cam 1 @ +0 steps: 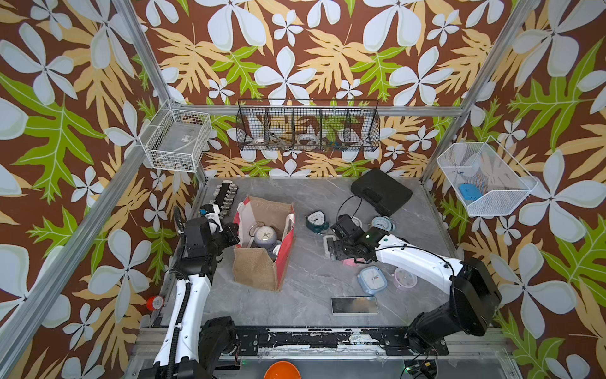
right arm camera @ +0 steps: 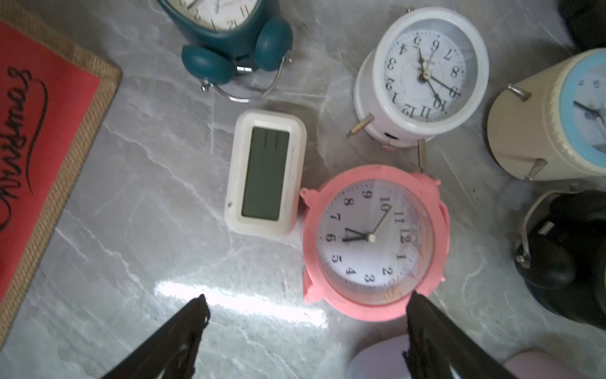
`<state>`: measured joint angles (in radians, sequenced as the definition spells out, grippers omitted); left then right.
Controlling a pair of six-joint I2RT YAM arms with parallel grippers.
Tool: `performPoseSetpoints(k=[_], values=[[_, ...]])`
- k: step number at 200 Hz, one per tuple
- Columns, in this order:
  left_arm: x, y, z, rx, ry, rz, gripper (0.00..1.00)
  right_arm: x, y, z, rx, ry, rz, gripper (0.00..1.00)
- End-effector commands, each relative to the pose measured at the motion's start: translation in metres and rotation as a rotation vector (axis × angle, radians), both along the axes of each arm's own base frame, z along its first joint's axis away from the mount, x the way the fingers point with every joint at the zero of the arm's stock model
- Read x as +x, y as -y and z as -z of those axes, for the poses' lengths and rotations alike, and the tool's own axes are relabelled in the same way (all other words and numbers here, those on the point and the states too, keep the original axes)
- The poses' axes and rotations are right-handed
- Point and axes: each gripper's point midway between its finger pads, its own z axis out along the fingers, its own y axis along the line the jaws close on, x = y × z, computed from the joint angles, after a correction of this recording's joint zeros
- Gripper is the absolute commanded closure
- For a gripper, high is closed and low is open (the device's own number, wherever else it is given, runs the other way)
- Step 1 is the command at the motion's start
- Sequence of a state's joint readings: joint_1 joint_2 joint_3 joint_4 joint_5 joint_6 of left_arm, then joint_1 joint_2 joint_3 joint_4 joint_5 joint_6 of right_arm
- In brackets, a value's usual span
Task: Put the alarm clock into the canvas bag
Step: Pick up the alarm from the center of the board.
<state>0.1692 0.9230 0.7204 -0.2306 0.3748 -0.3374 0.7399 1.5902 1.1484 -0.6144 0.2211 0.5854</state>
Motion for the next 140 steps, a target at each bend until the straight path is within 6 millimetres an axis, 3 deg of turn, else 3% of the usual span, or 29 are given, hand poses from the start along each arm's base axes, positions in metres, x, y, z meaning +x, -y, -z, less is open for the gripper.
performPoseSetpoints(k=[1, 50, 85, 140], values=[[0.000, 0.002, 0.000, -0.003, -0.004, 0.011, 1.00, 0.015, -0.009, 0.003, 0.035, 0.009, 0.097, 0.09], [0.000, 0.001, 0.001, -0.002, -0.006, 0.010, 1.00, 0.041, -0.029, 0.017, 0.028, 0.018, 0.134, 0.16], [0.000, 0.001, 0.001, -0.001, -0.007, 0.007, 1.00, 0.045, -0.044, 0.029, 0.031, 0.002, 0.125, 0.24], [-0.001, 0.000, 0.001, 0.000, -0.007, 0.005, 1.00, 0.046, -0.041, 0.051, -0.015, -0.008, 0.143, 0.27]])
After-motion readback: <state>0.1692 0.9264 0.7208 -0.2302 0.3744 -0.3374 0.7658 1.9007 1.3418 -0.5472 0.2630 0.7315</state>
